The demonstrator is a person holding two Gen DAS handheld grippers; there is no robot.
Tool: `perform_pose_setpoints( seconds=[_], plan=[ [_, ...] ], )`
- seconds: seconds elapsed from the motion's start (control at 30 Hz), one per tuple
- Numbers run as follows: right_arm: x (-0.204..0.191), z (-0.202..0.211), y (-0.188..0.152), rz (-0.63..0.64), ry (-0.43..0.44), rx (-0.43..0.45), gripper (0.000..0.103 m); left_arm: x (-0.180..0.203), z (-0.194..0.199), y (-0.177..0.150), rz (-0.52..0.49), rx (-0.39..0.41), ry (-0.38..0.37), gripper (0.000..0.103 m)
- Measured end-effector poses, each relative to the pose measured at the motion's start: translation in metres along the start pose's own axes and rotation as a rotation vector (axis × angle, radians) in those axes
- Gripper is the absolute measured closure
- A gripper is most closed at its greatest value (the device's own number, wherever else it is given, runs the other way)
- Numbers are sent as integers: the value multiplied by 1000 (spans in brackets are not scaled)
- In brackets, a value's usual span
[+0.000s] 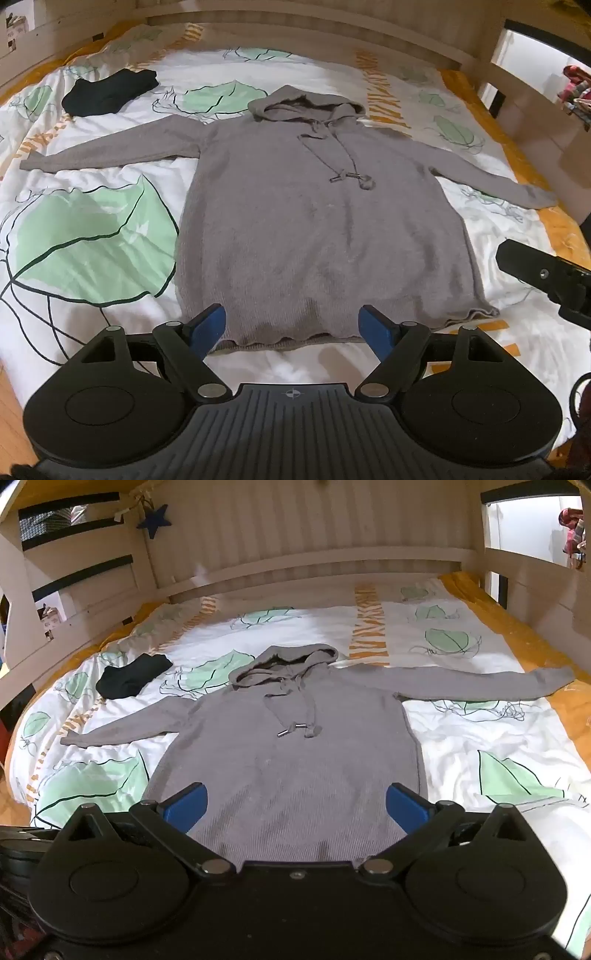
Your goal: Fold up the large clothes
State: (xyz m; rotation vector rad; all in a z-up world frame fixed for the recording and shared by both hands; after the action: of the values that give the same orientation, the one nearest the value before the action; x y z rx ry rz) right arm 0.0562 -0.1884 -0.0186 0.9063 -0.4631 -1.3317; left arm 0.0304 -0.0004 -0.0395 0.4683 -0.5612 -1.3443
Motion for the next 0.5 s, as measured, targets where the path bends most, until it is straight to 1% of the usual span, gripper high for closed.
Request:
perform_pose_setpoints(
  seconds=[0.23,0.27,0.33,0.5],
  plan=[
    [-1,-1,0,3,1,4,1,3,2,-3,-14,-2,-1,25],
    [-1,-1,-1,2,1,5,1,-4,-3,-3,0,-7,-2,25],
    [-1,1,1,2,3,3,1,-4,-3,-3,0,-12,-2,25],
    [-4,-2,-6,7,6,3,1,-3,-5,-3,7,-25,-2,25]
  ],
)
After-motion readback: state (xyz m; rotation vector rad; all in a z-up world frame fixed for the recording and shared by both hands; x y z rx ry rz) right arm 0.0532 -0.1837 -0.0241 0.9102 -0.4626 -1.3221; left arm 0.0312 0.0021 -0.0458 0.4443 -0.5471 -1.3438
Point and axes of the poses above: each gripper's, at about its wrist camera, not at the fingertips, and z roughly against the way its jaws point, x to its right, y to its top, the point moved 5 cm from there along -z, roughly the way its jaws point, and after that the axes turned 1 degree about x, right-handed, at the moved point
